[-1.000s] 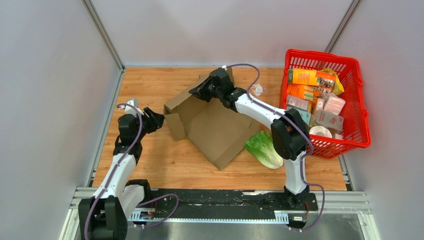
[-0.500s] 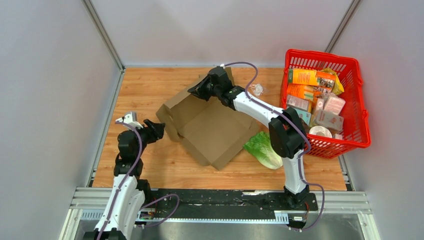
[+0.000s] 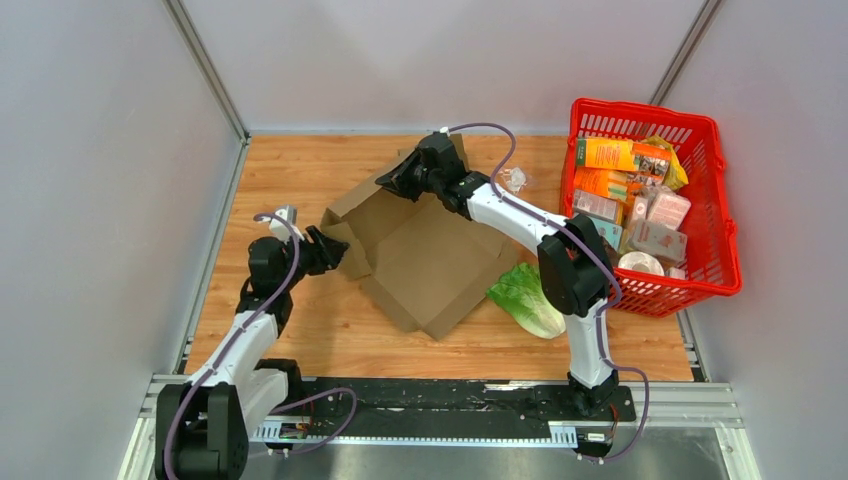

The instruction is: Fold the paper box

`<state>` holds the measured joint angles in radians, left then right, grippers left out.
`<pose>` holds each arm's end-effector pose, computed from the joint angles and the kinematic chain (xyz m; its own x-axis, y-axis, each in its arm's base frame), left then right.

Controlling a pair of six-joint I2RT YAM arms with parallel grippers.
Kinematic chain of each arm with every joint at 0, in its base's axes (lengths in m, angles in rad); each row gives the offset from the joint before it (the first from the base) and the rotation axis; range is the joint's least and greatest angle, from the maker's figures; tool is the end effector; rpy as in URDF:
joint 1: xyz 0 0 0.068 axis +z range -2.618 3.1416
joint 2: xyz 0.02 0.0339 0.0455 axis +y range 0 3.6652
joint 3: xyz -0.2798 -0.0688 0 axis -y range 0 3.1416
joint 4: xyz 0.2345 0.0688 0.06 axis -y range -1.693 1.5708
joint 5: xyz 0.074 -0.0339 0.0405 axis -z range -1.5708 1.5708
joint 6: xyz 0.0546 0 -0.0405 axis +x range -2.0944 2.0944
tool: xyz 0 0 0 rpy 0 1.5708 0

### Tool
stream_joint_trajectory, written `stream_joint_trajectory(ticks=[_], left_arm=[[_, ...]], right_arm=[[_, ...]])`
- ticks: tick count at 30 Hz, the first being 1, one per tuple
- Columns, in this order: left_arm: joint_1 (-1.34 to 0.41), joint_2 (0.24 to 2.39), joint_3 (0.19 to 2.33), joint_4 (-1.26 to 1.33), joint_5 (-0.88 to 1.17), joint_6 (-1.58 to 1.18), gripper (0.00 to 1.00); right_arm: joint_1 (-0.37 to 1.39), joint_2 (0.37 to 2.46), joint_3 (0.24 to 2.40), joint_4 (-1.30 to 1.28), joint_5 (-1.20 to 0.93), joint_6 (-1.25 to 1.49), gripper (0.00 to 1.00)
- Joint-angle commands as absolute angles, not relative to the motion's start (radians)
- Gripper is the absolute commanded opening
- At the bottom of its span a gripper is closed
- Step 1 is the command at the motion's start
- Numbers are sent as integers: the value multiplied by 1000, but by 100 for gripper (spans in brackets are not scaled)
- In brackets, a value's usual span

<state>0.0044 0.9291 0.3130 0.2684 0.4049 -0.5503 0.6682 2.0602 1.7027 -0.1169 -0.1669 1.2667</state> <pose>0.1954 -0.0206 0.2088 -0.4820 -0.4828 -0.7312 0.1340 0.7840 -0.6061 0.3915 0.3206 0.2762 -0.8010 0.5664 -0.1940 0.1244 0.4744 0.8715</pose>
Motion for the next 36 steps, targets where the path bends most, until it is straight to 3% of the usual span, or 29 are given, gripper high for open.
stream_joint_trajectory(ticks=[1,12,18,22,30,36], left_arm=[[-46,946,399,417,404,-535,56],[-268,882,397,255,-56,-436,48],[-354,801,394,89,-223,-391,64],[-413,785,376,64,-294,-396,71],[-445,873,380,187,-334,-416,58],[-535,904,387,196,-394,-403,65]], right_arm=[[681,2057,1684,-127,-146,1230,0],[718,1999,1592,-90,-121,1307,0],[718,1974,1562,-89,-112,1298,0],[726,1976,1536,-60,-126,1337,0],[750,1928,1389,104,-121,1345,0],[746,1885,1281,182,-140,1269,0]])
